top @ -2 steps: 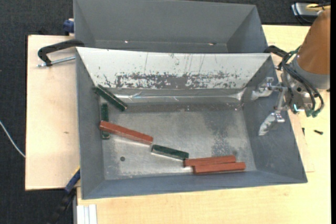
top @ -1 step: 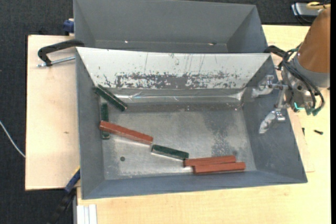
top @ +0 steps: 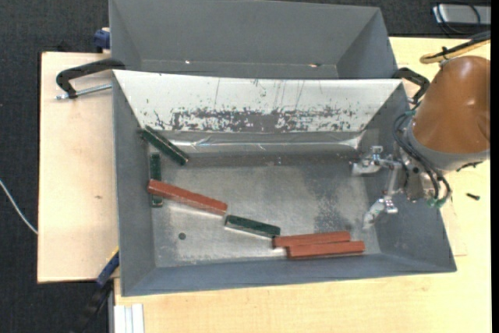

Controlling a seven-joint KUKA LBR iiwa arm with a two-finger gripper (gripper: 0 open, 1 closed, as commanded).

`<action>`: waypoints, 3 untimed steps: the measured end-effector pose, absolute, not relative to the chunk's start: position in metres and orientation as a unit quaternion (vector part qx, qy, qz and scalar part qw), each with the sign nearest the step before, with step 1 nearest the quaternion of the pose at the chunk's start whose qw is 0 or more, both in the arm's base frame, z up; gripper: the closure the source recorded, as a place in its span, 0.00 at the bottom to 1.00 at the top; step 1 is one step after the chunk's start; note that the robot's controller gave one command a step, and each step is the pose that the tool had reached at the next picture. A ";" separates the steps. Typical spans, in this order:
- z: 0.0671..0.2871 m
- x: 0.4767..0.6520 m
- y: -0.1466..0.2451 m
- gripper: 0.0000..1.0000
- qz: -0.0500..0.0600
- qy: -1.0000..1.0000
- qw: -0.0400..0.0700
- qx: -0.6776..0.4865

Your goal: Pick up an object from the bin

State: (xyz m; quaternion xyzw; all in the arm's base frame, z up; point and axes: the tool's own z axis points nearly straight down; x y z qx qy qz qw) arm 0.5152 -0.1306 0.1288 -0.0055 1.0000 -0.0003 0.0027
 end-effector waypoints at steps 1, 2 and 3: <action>0.095 0.505 -0.119 0.00 0.001 1.000 -0.003 -0.001; 0.080 0.500 -0.058 0.00 -0.002 1.000 0.006 -0.002; 0.074 0.499 -0.050 0.00 0.001 1.000 0.007 -0.007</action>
Offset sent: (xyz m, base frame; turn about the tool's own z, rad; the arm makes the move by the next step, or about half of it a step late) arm -0.0209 0.0760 -0.0552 0.0026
